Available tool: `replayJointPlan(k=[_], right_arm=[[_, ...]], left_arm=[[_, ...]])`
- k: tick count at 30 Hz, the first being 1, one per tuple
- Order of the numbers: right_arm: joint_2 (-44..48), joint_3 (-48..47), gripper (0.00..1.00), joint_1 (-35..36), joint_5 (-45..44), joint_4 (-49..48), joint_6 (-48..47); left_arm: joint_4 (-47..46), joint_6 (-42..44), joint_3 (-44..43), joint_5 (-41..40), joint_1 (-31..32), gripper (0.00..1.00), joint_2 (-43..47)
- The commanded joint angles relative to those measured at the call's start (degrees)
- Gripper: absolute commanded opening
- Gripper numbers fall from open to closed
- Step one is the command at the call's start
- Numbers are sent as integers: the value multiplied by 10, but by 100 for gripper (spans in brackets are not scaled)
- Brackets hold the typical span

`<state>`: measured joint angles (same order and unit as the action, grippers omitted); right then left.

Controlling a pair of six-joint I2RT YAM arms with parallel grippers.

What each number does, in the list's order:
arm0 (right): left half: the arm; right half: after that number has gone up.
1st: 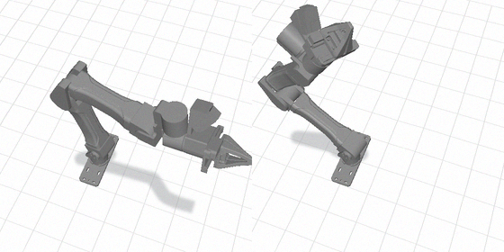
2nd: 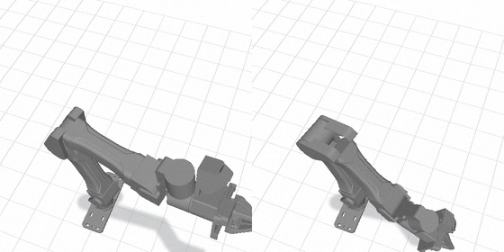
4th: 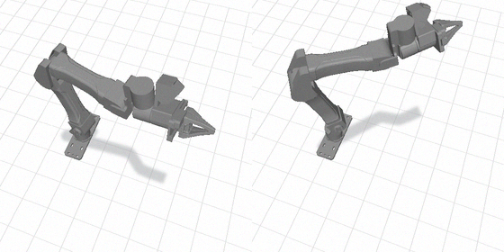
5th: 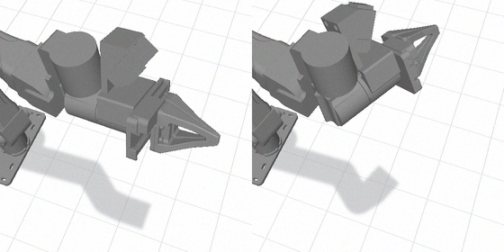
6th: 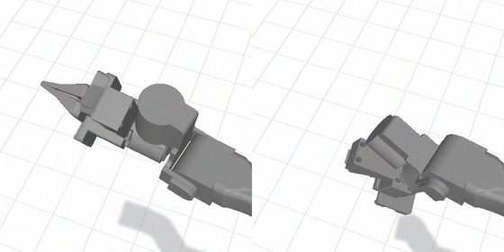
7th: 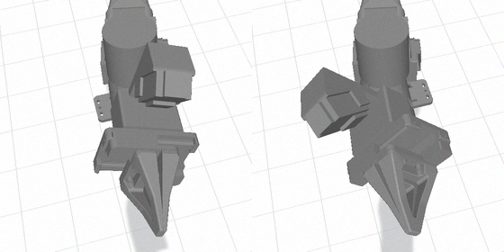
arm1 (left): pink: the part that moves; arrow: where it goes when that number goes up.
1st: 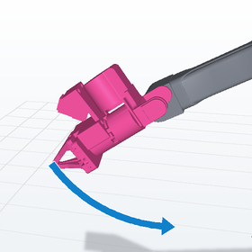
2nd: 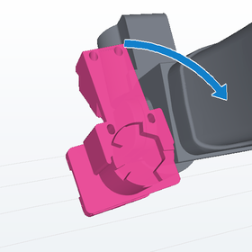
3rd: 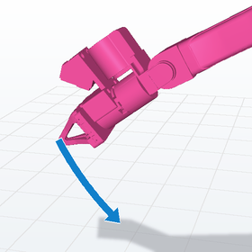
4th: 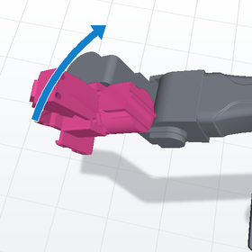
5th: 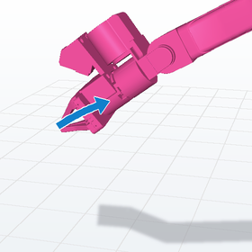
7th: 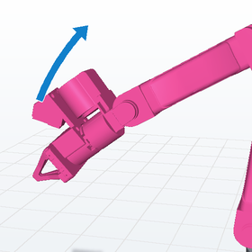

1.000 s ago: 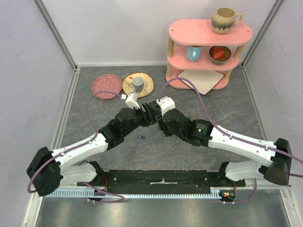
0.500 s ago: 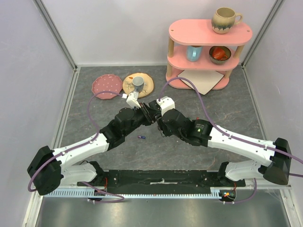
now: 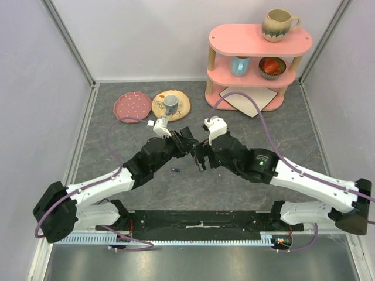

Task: Load the batteries into the remote control

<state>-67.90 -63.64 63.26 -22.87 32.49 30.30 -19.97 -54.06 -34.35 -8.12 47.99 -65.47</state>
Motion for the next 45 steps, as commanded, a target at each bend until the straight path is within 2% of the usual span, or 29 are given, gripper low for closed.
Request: replayJointPlan(k=[1, 4, 9, 10, 13, 17, 20, 22, 26, 31, 42, 45], right_arm=[[78, 12, 94, 2, -40, 7, 33], [136, 78, 96, 1, -59, -47, 62], [206, 176, 98, -2, -38, -174, 106], [213, 189, 98, -2, -14, -196, 111], [217, 210, 98, -12, 29, -250, 126], [199, 233, 97, -53, 161, -320, 184], [187, 270, 98, -74, 222, -411, 247], [168, 277, 98, -76, 228, -444, 266], [105, 274, 98, -77, 269, -482, 292], [78, 277, 97, -76, 279, -528, 307], [54, 291, 75, -91, 267, -572, 346], [48, 284, 69, -91, 265, -558, 346]], left_arm=[[-94, 12, 31, -45, -3, 2, 43], [-204, 22, 86, -30, -6, 2, 72], [-281, 27, 159, -8, -11, 2, 116], [-324, 22, 173, -4, -12, 2, 132], [-371, 10, 225, 7, -19, 2, 169], [-402, 28, 259, 35, -23, 2, 199], [-402, 33, 257, 35, -23, 2, 207], [-401, 34, 252, 36, -23, 2, 205], [-386, 34, 231, 31, -23, 2, 189], [-369, 44, 219, 25, -23, 2, 182], [-357, 61, 210, 21, -23, 2, 192], [-355, 63, 212, 16, -23, 2, 195]])
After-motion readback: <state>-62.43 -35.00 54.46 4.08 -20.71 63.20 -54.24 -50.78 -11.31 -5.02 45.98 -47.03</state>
